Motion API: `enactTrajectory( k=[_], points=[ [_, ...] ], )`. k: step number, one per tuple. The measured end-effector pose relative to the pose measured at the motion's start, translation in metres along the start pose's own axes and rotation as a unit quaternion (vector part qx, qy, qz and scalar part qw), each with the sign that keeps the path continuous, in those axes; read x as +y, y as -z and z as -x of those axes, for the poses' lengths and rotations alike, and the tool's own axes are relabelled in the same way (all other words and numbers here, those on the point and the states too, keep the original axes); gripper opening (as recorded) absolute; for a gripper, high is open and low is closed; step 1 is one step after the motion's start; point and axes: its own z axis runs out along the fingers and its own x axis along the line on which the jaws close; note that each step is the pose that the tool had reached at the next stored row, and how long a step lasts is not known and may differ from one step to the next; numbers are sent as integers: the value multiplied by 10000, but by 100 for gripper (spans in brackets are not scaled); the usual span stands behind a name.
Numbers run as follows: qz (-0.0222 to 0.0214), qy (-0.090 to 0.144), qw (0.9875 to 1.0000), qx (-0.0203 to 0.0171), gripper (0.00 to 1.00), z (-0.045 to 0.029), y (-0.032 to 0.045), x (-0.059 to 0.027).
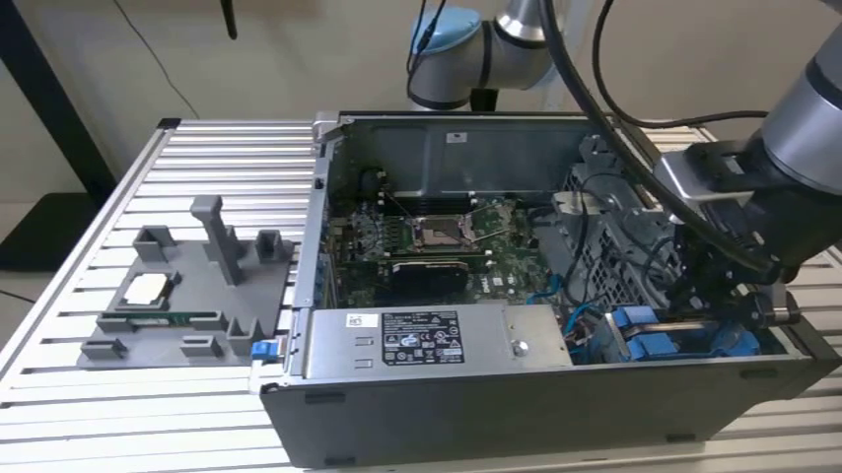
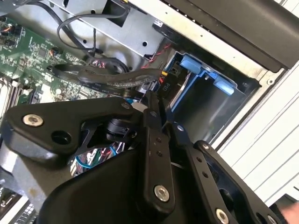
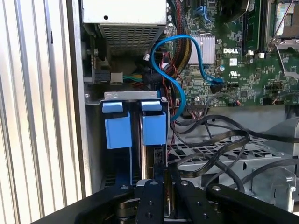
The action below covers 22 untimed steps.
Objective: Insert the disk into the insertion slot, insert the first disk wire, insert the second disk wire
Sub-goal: 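Insert the second disk wire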
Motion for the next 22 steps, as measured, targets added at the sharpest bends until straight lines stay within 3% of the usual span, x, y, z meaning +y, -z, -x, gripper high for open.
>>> enactTrajectory(
  k=[4,19,22],
  points=[
    [5,3,10000,0,23,2,23,-1],
    [19,0,10000,2,23,69,449,-29],
    [19,0,10000,1,23,72,474,-31]
  ],
)
